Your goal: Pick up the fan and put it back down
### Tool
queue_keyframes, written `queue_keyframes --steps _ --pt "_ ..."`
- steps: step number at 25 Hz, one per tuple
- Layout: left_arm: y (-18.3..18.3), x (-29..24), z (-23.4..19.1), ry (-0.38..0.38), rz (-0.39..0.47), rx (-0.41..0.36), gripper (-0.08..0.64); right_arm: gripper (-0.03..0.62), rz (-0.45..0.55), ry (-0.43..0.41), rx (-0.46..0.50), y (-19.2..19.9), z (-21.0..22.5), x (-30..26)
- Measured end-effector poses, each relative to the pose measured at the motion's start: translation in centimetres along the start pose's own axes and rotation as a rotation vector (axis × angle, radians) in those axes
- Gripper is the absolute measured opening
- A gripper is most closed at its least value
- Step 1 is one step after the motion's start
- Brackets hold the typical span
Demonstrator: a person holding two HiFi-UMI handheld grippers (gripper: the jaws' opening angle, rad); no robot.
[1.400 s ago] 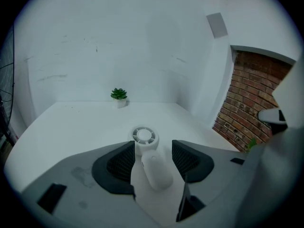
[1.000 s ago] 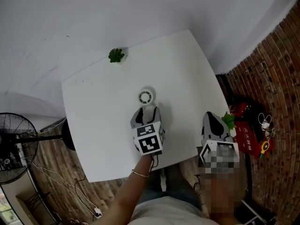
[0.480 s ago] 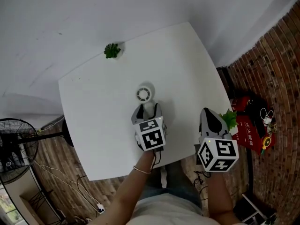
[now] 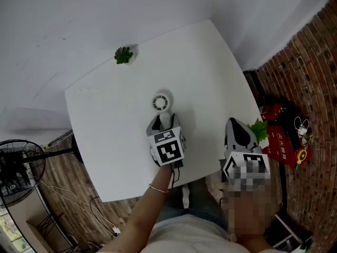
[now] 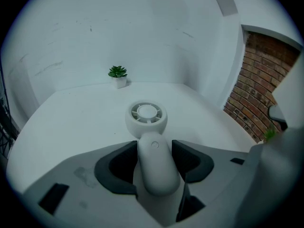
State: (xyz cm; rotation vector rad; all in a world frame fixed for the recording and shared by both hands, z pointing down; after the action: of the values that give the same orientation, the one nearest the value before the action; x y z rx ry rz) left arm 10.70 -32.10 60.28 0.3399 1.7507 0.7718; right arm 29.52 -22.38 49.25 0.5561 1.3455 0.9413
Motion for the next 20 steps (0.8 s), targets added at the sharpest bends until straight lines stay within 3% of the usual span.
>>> queue_keyframes --steps 11,20 --pt "0.0 -0.3 -0.3 0.001 -0.045 -0.006 0.208 0.002 0.004 -0.009 0.002 -0.5 -0.5 -0.3" --pt "-0.1 -0.1 -0.4 0.051 -0.079 -0.011 0.193 0.002 0.009 -0.004 0.012 -1.2 -0.9 -0.3"
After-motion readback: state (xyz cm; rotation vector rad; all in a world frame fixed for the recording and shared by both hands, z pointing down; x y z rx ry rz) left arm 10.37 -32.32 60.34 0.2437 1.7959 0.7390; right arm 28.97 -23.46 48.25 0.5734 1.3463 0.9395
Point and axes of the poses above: the fingertips, and each gripper's own axes: x backward along the fingers, z to its right, y out of its underside, the point moved 3 cm from there along x, backward along the fingers
